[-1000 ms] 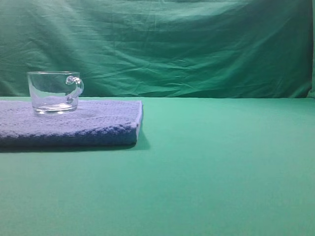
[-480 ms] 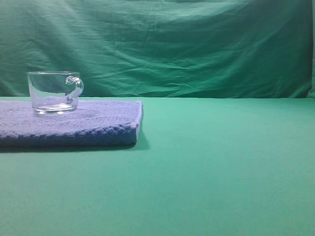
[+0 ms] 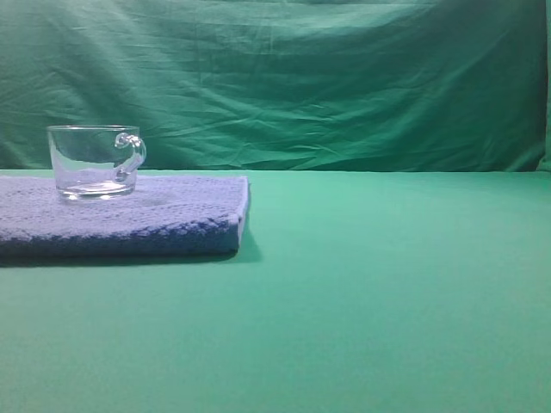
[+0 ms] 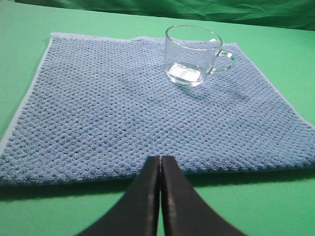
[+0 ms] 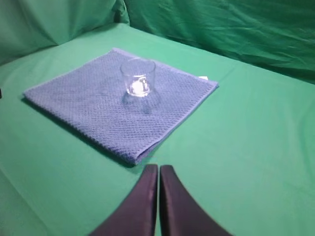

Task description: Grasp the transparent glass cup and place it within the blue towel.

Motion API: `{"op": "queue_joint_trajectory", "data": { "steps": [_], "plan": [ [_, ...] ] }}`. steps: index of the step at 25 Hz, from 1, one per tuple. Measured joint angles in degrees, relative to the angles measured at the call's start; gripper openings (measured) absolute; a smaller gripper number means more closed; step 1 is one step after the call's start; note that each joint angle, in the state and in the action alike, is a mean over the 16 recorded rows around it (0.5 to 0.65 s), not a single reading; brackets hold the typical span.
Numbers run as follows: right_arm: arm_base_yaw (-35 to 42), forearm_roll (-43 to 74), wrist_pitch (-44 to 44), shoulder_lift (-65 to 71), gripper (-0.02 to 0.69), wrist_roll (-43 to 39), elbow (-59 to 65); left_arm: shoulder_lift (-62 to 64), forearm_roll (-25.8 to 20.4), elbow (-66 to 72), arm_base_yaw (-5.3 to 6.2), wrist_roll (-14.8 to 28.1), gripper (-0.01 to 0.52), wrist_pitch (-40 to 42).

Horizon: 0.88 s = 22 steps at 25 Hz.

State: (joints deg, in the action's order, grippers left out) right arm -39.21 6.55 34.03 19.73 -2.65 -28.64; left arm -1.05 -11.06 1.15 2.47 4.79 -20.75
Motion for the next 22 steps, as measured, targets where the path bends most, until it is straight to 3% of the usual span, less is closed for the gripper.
{"op": "queue_joint_trajectory", "data": {
  "steps": [14,22],
  "plan": [
    [24.7,2.3,-9.6,-13.1,0.000,0.0,14.1,0.0,0.0,0.0,0.00,0.0,0.000,0.0],
    [31.7,1.0,-13.2,-19.7,0.000,0.0,24.3,0.0,0.0,0.0,0.00,0.0,0.000,0.0]
  ]
}}
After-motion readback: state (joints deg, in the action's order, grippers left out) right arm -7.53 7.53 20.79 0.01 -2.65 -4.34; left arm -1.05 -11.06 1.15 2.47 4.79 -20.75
